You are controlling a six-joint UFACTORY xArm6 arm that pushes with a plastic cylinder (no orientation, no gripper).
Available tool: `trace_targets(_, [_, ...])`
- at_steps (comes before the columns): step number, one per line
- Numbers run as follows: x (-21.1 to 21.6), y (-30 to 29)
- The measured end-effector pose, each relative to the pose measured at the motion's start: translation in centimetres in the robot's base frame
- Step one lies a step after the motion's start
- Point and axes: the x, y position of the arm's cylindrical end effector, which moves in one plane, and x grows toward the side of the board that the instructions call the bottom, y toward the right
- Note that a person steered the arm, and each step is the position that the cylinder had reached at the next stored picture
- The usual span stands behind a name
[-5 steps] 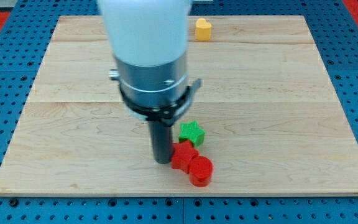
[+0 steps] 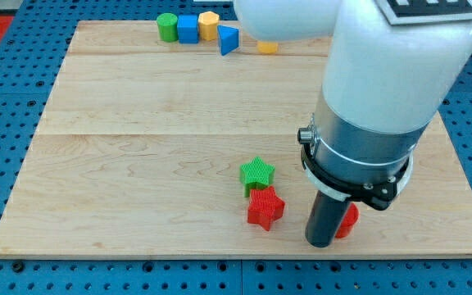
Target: Separate the red circle from the red star
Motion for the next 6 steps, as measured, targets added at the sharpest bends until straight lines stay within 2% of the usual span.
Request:
trace_targets(2, [0.8, 3.3])
trace_targets(3, [1.9, -1.7])
trace_targets(5, [-2.4, -11.2])
trace_targets(6, [-2.6, -11.5])
